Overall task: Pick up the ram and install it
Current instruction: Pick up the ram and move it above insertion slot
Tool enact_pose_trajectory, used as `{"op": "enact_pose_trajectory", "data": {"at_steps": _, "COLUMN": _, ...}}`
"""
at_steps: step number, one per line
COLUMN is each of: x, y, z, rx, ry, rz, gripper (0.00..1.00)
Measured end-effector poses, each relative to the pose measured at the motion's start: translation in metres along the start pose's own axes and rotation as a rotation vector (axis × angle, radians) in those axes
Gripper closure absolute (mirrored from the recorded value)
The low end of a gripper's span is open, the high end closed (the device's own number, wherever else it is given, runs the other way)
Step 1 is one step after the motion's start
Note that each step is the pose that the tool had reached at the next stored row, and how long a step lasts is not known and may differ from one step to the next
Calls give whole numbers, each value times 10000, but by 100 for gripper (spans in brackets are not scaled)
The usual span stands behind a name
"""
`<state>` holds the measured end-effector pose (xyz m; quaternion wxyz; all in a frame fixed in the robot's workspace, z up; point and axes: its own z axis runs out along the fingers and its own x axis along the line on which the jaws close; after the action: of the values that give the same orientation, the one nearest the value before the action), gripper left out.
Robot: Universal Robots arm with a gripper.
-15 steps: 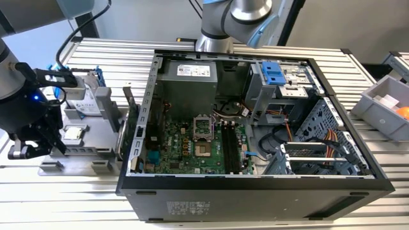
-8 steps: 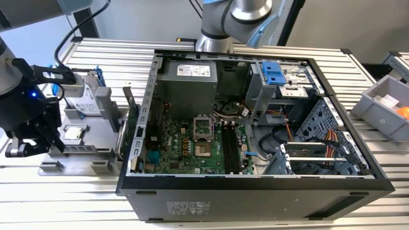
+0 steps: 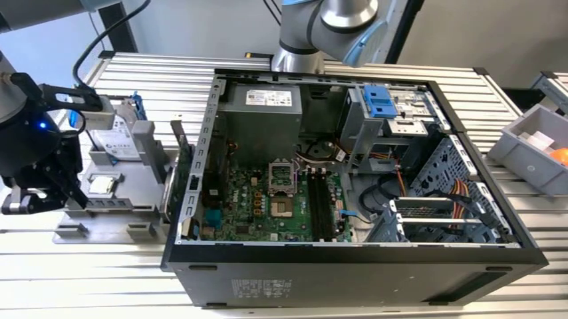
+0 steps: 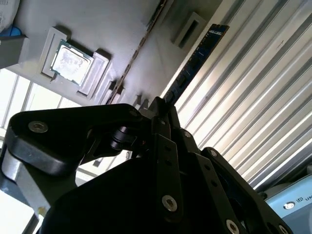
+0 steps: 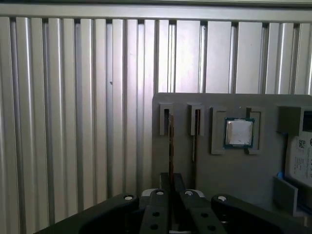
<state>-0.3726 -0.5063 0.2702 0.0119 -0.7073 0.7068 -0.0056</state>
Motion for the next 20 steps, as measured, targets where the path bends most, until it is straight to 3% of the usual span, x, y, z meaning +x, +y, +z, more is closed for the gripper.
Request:
{"op": "enact_pose_trajectory", "data": {"at_steps": 7, "x": -1, "y": -2, "z": -73, "rx": 0, "ry": 1, "rz": 10, "gripper": 100}}
{"op": "enact_pose_trajectory", "data": {"at_steps": 20, "x": -1, "y": -3, "z": -133, "rx": 0, "ry": 2, "rz": 54, "gripper": 100}}
